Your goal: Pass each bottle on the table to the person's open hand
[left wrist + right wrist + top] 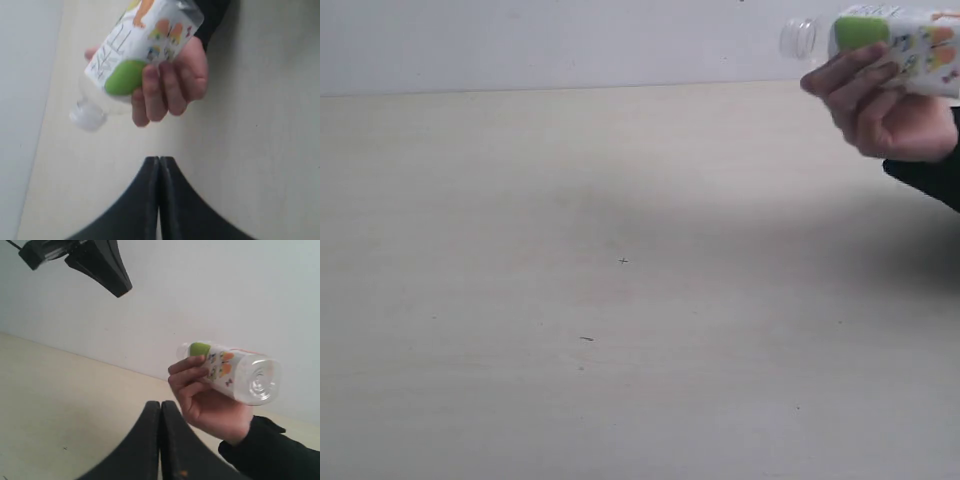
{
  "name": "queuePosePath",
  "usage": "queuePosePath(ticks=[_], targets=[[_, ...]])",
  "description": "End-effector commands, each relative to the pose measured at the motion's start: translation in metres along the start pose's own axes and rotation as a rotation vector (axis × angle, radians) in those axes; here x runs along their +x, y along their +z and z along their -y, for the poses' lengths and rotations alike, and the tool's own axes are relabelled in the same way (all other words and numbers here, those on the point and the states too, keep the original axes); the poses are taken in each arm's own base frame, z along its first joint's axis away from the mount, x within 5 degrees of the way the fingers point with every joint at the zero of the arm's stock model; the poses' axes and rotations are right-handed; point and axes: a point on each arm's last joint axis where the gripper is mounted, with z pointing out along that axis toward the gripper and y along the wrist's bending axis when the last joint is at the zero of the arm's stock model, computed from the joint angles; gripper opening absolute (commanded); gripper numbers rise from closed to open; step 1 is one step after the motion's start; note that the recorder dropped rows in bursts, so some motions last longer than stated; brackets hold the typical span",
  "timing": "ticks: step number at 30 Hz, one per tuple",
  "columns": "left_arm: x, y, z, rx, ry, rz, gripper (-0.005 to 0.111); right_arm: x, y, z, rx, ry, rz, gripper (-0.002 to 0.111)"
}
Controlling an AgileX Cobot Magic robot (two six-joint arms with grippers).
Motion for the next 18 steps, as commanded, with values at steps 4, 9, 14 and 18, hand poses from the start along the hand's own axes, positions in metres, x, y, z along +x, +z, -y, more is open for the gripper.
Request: queuePosePath(ticks=[4, 9, 14, 18], targets=[[0.016, -0.034, -0.022, -0.259, -0.297, -0.116, 0.002, 0.001, 0.0, 0.0, 0.005, 0.0, 0.002, 0.0], [0.023, -0.058, -0.031, -0.342, -0.465, -0.091, 0.002, 0.001, 0.0, 0.0, 0.005, 0.0, 0.002, 0.0], [0.037, -0.092, -0.019, -0.237, -0.552, -0.027, 0.0, 0.001, 0.0, 0.0, 0.005, 0.0, 0.002, 0.0], [0.065, -0.126, 0.005, -0.284, -0.629, -0.005, 0.0, 0.001, 0.0, 0.0, 0.005, 0.0, 0.002, 0.0]])
